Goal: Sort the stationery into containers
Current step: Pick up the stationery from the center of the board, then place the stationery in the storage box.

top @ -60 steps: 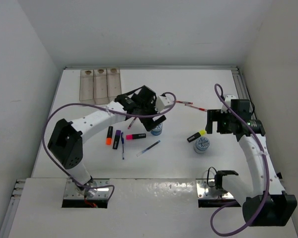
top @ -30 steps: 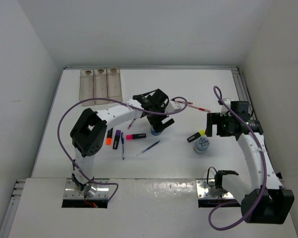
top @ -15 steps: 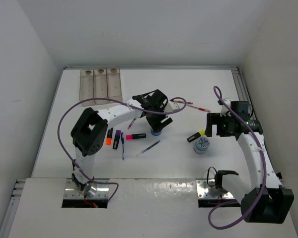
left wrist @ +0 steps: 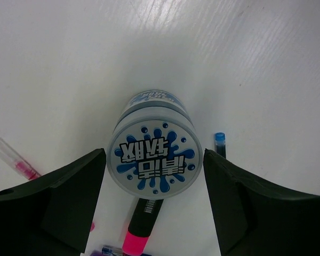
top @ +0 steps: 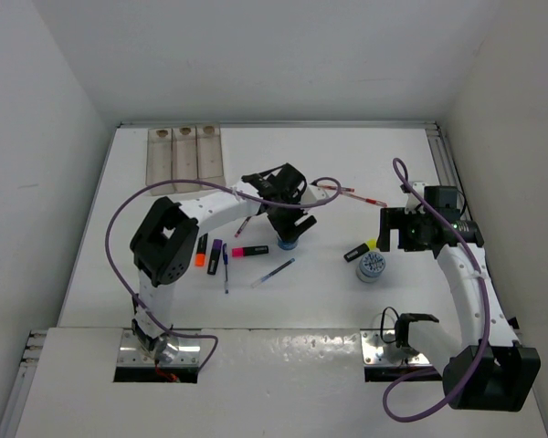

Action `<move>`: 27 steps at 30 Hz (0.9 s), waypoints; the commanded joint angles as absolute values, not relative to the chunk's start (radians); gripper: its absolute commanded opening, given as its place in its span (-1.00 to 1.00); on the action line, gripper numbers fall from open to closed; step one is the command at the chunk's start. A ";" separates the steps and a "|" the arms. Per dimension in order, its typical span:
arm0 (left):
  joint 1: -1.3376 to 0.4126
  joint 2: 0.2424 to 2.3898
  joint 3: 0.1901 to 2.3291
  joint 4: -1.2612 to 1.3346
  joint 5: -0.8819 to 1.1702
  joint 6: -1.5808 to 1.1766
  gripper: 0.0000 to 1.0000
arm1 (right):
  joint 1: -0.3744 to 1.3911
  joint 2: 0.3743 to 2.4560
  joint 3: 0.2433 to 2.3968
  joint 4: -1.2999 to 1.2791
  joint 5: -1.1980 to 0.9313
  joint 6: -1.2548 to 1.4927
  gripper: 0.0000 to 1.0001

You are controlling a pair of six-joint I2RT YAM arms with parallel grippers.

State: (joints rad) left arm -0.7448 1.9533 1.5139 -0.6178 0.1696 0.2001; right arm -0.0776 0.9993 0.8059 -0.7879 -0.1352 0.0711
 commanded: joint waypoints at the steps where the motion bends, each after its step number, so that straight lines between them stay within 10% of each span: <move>1: -0.738 1.968 1.506 -0.597 0.184 0.190 0.60 | -0.084 1.003 0.805 -0.759 -0.149 0.061 0.97; 8: -0.738 1.976 1.506 -0.597 0.179 0.186 0.50 | -0.084 1.003 0.805 -0.759 -0.146 0.061 0.97; 19: -0.574 1.861 1.551 -0.676 0.179 0.152 -0.63 | -0.084 1.000 0.811 -0.759 -0.153 0.063 0.97; 27: -0.212 1.836 1.831 -0.805 0.133 0.140 -0.89 | -0.084 1.028 0.816 -0.741 -0.187 0.091 0.97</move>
State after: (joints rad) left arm -0.3389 1.9350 1.7168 -0.7692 0.1555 0.1528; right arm -0.0776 1.0157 0.8059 -0.7860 -0.1600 0.0780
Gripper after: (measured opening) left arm 0.710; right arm 0.985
